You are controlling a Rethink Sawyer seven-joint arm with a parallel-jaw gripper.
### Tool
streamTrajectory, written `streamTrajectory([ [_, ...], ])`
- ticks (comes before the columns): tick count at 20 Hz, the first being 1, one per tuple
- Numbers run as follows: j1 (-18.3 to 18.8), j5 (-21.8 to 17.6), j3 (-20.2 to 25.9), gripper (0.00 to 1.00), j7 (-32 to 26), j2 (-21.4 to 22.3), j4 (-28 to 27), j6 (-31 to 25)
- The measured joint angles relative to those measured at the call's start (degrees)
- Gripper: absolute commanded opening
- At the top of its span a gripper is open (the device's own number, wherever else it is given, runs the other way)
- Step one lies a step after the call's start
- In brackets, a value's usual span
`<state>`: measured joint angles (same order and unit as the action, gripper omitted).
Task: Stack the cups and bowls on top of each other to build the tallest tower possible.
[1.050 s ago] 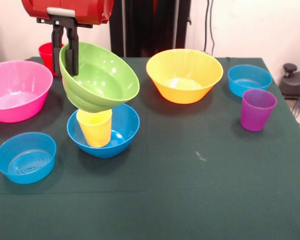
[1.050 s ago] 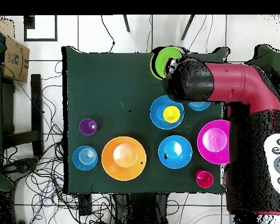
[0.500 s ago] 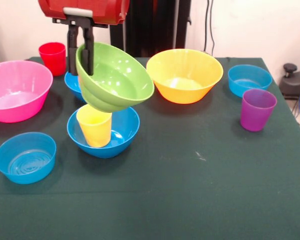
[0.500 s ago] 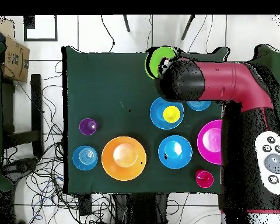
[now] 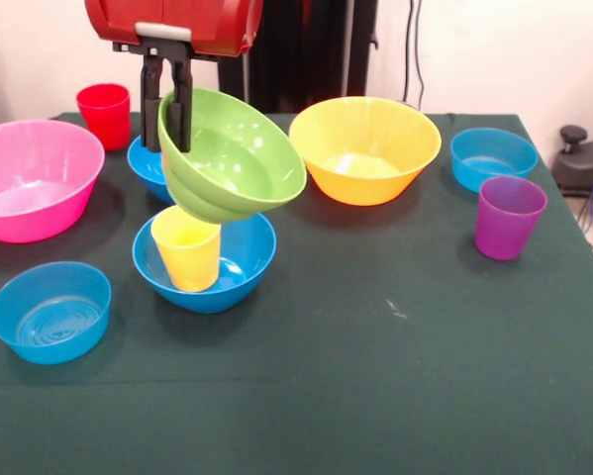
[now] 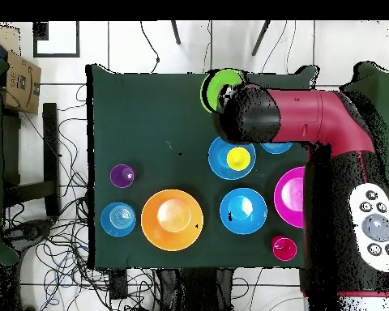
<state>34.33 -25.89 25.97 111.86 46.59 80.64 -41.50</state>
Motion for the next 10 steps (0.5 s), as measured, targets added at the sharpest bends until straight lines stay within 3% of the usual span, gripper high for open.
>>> streamTrajectory([
  [10, 0.0, 0.0, -0.9, 0.0, 0.0, 0.0, 1.4, 0.3],
])
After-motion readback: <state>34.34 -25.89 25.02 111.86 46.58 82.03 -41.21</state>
